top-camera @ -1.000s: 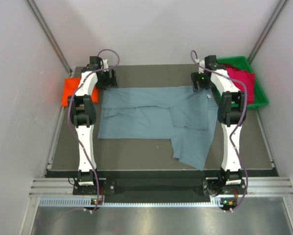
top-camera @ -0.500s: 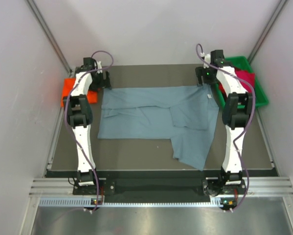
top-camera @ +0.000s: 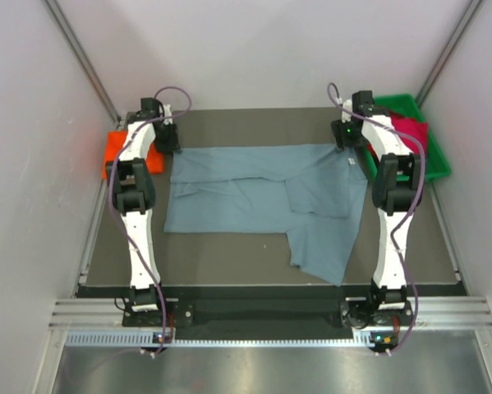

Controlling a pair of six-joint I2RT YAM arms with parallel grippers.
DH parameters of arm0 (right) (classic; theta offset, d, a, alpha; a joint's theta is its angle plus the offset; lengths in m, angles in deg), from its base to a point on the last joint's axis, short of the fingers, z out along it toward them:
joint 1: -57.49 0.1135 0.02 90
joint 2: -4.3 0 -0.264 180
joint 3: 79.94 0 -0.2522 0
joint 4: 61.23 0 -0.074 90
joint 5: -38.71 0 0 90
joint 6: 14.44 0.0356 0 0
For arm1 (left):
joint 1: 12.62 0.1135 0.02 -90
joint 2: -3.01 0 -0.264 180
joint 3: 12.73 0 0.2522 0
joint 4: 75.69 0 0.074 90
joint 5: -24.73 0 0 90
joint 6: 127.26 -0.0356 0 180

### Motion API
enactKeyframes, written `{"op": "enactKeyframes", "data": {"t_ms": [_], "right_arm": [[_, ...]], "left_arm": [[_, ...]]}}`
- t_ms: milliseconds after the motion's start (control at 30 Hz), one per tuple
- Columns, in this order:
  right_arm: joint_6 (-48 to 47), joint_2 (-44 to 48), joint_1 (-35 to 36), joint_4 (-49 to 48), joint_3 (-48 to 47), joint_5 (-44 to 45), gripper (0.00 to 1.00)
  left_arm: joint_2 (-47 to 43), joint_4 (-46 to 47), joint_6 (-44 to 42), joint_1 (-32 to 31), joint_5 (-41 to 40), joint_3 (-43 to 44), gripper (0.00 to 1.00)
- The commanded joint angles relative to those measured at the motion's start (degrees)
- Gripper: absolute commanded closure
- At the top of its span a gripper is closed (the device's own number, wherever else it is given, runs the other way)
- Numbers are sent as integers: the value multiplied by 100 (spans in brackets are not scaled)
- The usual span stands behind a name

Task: Fold and stack the t-shirts
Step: Fold the tshirt

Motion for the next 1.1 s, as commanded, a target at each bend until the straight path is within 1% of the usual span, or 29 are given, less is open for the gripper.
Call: {"op": "enactKeyframes", "data": {"t_ms": [0,33,67,100,133,200,233,333,533,633,933,1067], "right_arm": [[-119,-168,-51,-149,-108,237,40],[-154,-203,-59,-175,-125,246,47],[-181,-212,-51,-193,-126,237,51],[-207,-265,-59,-193,-134,237,55],[-216,-291,-60,-210,-143,376,63],[-216,-353,-59,-228,-169,395,72],[-207,-371,-51,-246,-187,413,83],[-137,-415,-59,-298,-292,483,100],[-84,-573,-60,-404,-635,527,100],[-67,-669,-68,-465,-776,580,100],[-119,-1003,-60,-623,-1215,641,100],[-102,-1144,-60,-711,-1505,615,100]], "left_arm": [[-119,-150,-59,15,-96,-207,70],[-101,-150,-68,15,-105,-216,71],[-92,-150,-94,15,-114,-216,73],[-84,-124,-112,6,-131,-208,80],[-66,-106,-112,6,-123,-199,86],[-40,-89,-173,-3,-140,-146,100],[4,-80,-182,-12,-175,-85,100],[83,-18,-191,-12,-289,47,100],[276,263,-191,-20,-571,495,100],[426,368,-367,-29,-624,671,100],[751,632,-393,-91,-773,1075,100],[795,694,-384,-126,-905,1111,100]]}}
